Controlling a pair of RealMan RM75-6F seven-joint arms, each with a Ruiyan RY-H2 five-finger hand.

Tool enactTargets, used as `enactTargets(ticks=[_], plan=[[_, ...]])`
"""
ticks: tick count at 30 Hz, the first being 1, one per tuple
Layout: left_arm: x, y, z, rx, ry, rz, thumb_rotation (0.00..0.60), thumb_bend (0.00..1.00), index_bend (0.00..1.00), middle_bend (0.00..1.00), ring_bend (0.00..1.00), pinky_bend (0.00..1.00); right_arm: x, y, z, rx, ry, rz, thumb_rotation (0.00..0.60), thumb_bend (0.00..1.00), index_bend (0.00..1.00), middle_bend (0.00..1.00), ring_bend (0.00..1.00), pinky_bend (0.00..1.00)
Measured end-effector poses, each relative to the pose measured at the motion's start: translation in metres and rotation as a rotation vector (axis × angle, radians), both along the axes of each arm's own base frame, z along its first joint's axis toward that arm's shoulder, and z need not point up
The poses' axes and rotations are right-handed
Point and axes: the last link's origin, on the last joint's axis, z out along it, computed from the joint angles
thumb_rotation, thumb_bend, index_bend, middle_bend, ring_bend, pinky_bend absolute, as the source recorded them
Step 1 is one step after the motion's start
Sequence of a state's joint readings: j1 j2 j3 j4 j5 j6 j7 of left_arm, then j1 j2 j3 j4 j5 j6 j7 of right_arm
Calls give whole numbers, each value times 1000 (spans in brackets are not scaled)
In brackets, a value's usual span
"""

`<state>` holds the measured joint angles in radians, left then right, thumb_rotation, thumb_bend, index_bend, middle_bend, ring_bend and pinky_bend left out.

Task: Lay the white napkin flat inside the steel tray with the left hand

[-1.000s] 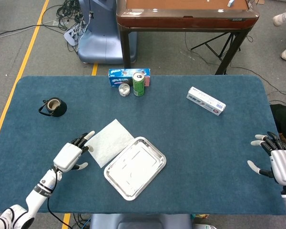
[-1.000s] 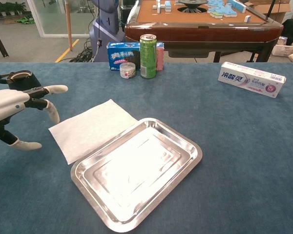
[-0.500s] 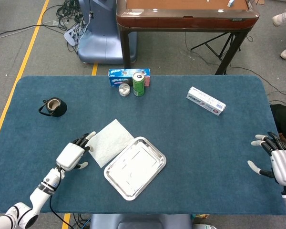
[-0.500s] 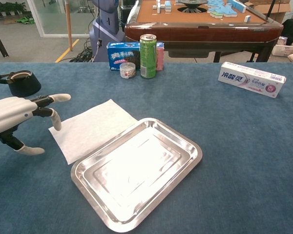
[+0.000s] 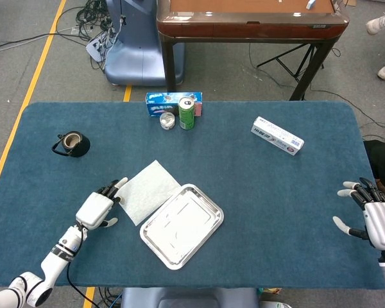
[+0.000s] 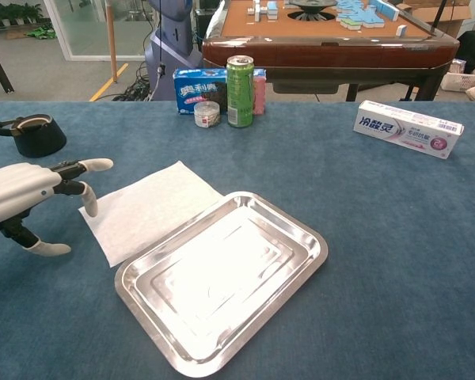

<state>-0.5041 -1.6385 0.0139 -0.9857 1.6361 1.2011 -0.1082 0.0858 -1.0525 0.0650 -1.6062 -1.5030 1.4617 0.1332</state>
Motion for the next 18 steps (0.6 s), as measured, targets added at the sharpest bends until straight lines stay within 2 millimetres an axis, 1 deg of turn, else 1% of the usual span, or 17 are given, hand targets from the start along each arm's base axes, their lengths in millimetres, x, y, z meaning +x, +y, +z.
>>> enactTargets(ticks=[18], plan=[[2, 3, -11, 9, 0, 29, 600, 168, 433, 0, 0, 279, 0, 0, 1, -3, -4, -2, 600, 208, 353, 250, 103, 204]])
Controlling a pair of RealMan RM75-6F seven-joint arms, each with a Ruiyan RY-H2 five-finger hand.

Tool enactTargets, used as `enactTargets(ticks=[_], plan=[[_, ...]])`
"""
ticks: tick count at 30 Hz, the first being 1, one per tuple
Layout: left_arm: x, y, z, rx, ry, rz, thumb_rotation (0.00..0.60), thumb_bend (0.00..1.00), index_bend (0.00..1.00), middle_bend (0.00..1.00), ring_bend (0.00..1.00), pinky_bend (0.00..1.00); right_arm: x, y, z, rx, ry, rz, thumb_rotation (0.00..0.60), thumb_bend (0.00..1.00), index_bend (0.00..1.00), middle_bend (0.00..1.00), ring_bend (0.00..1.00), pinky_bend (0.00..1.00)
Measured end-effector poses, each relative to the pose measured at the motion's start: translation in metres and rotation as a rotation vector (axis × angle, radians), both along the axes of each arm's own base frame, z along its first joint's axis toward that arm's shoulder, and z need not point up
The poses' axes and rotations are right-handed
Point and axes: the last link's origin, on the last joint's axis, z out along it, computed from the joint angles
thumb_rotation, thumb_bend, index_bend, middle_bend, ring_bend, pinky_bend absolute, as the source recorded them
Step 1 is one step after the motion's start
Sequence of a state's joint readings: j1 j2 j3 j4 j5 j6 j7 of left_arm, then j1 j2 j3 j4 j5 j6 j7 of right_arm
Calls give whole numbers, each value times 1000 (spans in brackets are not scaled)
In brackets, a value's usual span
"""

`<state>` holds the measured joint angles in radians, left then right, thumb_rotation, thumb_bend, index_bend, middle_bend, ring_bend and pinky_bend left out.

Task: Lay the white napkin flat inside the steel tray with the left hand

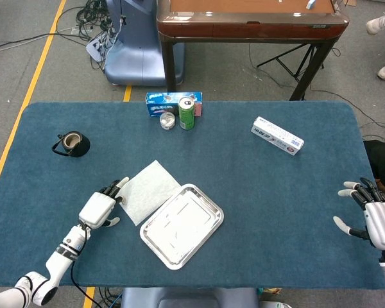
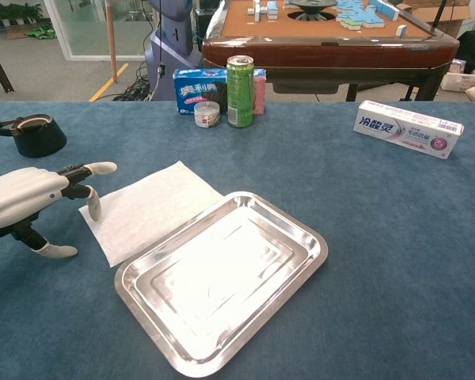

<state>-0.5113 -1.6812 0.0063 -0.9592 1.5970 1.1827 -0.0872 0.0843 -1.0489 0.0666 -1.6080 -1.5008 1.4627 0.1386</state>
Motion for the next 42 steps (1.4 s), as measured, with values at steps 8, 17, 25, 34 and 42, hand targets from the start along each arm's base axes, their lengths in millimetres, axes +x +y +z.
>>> enactTargets(ticks=[8, 17, 25, 34, 42], plan=[[2, 2, -3, 14, -6, 15, 600, 168, 444, 0, 0, 287, 0, -1, 0, 2, 1, -2, 600, 208, 353, 250, 103, 204], [4, 4, -7, 23, -15, 27, 600, 168, 454, 0, 0, 290, -1, -1, 0, 1, -1, -3, 600, 208, 353, 250, 103, 204], [9, 6, -11, 36, -48, 32, 600, 168, 481, 13, 0, 301, -1, -1, 1, -2, -4, -5, 600, 208, 353, 250, 103, 204], [11, 7, -14, 47, -72, 40, 600, 213, 499, 29, 0, 316, -1, -1, 2, -5, -6, -6, 600, 208, 353, 250, 103, 204], [13, 9, -16, 46, -90, 47, 600, 223, 519, 34, 0, 316, -2, -2, 2, -5, -6, -8, 600, 208, 353, 250, 103, 204]])
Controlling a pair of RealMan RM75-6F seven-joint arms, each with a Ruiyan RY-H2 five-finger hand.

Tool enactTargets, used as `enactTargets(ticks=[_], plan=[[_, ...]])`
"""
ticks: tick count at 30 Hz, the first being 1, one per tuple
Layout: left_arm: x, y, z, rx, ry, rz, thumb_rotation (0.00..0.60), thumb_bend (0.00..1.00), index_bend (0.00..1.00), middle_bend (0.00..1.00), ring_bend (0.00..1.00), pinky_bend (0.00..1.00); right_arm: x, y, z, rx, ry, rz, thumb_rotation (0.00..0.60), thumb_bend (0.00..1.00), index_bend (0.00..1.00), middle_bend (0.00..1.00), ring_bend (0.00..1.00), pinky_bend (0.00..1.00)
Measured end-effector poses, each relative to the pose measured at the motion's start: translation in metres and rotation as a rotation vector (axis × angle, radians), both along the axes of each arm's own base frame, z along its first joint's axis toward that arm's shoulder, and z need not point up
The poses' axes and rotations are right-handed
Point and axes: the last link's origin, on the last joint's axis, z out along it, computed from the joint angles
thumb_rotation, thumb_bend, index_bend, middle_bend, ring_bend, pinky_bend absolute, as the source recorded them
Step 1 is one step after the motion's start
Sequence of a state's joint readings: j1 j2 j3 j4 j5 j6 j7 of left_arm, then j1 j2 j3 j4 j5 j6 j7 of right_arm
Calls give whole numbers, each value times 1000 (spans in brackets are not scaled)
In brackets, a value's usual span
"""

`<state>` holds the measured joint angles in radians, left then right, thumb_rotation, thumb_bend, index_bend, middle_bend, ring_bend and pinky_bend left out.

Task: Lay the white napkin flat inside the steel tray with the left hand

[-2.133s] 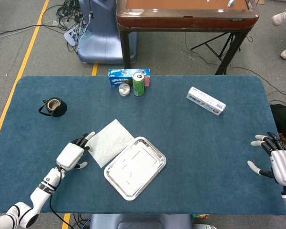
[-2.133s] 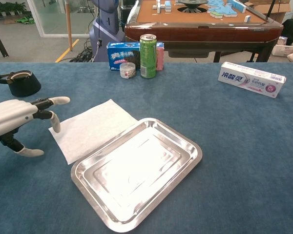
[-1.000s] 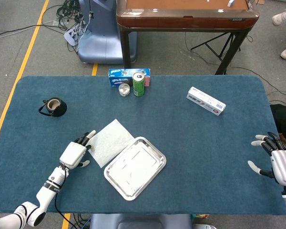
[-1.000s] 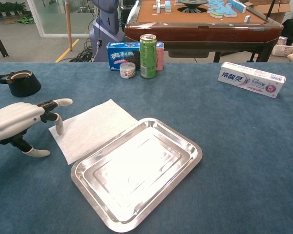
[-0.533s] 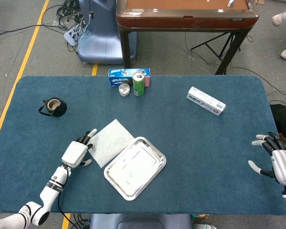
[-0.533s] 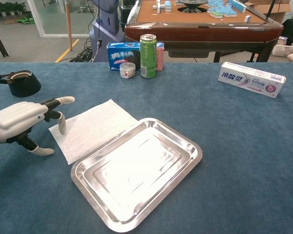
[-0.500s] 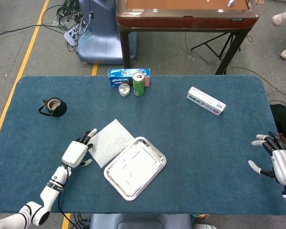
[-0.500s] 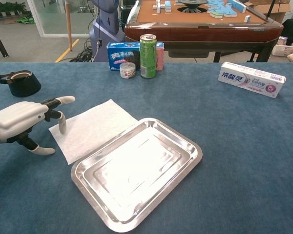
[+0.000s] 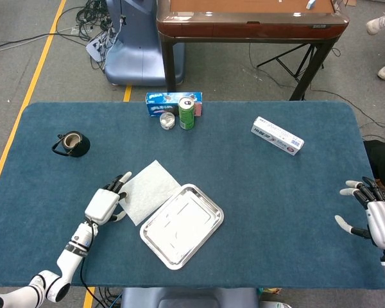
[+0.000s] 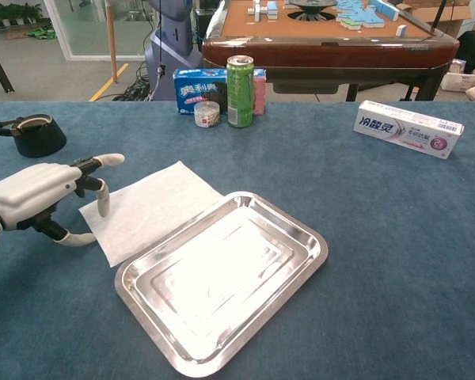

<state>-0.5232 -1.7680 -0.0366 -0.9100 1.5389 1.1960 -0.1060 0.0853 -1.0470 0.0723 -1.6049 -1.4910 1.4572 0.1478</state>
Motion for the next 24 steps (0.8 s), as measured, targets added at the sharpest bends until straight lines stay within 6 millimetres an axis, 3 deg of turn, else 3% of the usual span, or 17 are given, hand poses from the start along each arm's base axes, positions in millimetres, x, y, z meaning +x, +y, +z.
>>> enactTargets(ticks=[24], plan=[[4, 0, -6, -21, -40, 28, 600, 298, 581, 39, 0, 316, 0, 1, 3, -12, -6, -2, 600, 209, 353, 250, 103, 204]])
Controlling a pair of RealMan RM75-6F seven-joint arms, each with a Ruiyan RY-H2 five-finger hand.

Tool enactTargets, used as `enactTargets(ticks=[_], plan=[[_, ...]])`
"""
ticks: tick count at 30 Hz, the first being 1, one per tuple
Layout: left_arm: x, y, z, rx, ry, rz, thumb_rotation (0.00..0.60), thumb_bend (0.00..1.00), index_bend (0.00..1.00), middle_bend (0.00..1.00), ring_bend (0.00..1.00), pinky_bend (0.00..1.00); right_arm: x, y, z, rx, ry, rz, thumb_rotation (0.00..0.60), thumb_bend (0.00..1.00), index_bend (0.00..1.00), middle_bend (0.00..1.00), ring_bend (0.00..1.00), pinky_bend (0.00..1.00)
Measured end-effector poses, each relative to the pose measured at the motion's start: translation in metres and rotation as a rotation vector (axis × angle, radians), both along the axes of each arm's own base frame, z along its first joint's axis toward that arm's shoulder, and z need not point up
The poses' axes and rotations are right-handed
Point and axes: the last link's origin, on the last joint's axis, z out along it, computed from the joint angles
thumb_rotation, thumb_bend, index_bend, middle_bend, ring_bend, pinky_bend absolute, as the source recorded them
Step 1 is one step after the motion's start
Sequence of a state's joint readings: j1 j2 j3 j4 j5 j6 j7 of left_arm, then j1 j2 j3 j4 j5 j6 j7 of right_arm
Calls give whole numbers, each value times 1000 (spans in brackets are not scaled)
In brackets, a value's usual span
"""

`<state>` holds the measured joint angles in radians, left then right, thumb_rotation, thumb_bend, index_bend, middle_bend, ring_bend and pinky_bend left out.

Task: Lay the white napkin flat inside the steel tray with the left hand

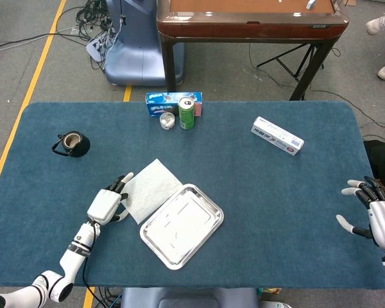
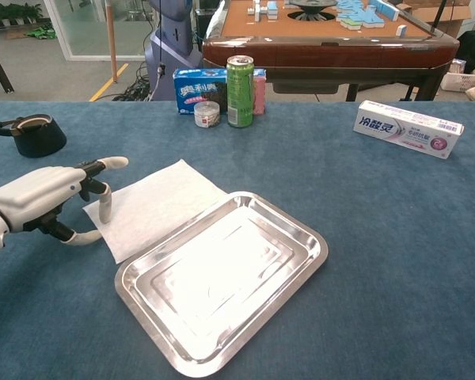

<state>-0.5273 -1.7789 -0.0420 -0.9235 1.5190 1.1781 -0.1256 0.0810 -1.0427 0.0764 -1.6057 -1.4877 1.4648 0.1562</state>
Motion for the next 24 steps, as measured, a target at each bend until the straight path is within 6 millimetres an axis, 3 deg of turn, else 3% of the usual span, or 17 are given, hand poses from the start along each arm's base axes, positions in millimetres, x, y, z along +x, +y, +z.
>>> enactTargets(ticks=[24], plan=[[-2, 0, 12, 11, -76, 36, 600, 397, 579, 41, 0, 316, 0, 0, 0, -4, 0, 0, 600, 208, 353, 250, 103, 204]])
